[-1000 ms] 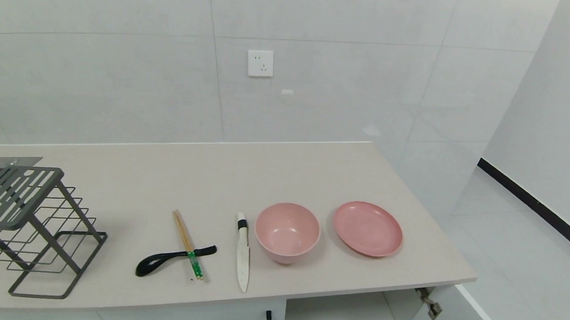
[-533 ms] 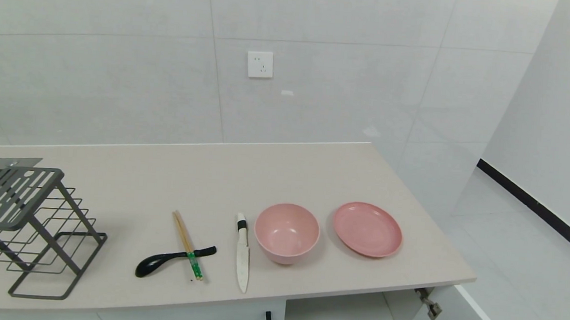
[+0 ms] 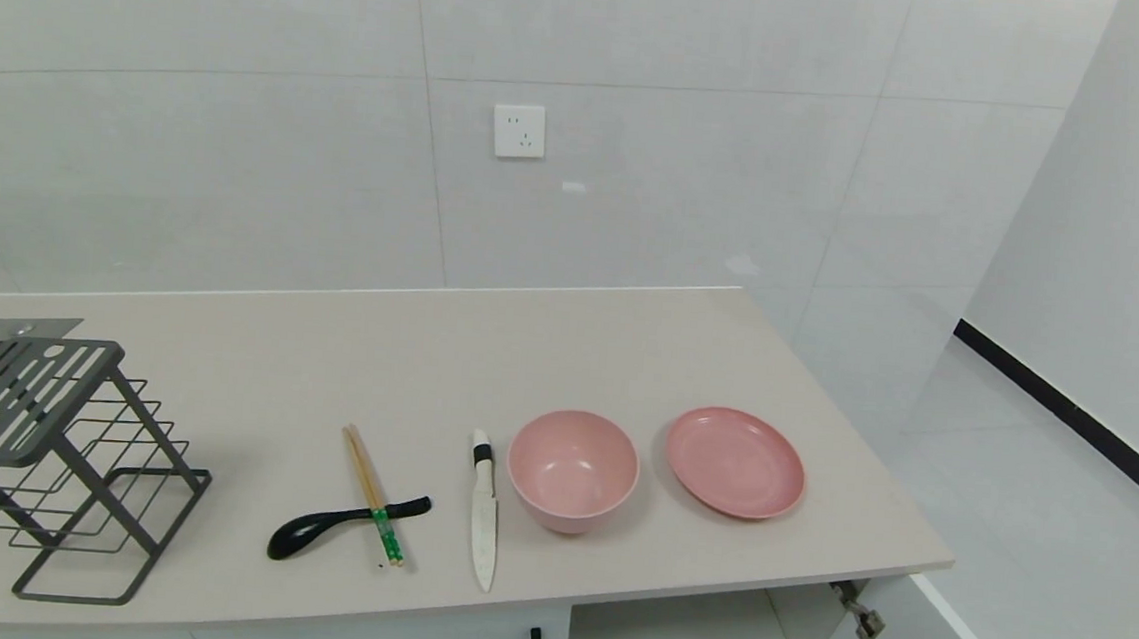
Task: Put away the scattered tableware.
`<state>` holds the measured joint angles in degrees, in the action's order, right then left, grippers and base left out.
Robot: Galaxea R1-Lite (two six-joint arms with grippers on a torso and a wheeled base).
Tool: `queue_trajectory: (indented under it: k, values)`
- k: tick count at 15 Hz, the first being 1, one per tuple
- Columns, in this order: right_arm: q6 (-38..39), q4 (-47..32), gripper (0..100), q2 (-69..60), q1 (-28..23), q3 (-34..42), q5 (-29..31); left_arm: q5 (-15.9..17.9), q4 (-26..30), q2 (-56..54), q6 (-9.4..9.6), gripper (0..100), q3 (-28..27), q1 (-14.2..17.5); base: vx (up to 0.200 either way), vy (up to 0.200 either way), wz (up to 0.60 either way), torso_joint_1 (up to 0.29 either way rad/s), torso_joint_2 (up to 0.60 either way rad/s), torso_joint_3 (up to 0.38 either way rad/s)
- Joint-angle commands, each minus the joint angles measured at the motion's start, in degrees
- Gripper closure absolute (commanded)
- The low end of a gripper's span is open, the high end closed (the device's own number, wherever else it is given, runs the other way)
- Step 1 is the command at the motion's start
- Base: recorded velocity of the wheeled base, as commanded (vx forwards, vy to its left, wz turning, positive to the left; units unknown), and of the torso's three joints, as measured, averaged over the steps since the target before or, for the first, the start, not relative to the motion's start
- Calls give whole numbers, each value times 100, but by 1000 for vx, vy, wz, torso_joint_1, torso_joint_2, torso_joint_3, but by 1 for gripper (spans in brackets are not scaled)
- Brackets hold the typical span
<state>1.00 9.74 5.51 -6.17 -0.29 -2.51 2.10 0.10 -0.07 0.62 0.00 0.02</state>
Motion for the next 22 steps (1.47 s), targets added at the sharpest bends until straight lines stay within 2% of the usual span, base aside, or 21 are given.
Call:
queue_trajectory:
  k: [1,2,4,10,13,17,22]
  values:
    - [-30,388,0,345,-491,-314,-601,1,-1,7,17,0,0,6,0,0,0,0,0,0]
    - [6,28,0,723,-464,-648,-1261,1,-1,7,8,0,0,6,0,0,0,0,0,0]
    - [-21,-447,0,1295,-324,-964,-1551,1,-1,7,8,0,0,6,0,0,0,0,0,0]
    - [-82,-341,0,3430,696,-1157,-1639,-8,-1,7,-1,0,0,-2,0,0,0,0,0,0]
    - [-302,397,0,4696,775,-1122,-1639,-8,8,7,-9,0,0,-2,0,0,0,0,0,0]
    - [-399,1830,0,6401,784,-1140,-1647,-16,-1,7,-9,0,0,-2,0,0,0,0,0,0]
    - [-399,2946,0,8141,828,-1289,-1656,-16,-1,7,-18,0,0,-2,0,0,0,0,0,0]
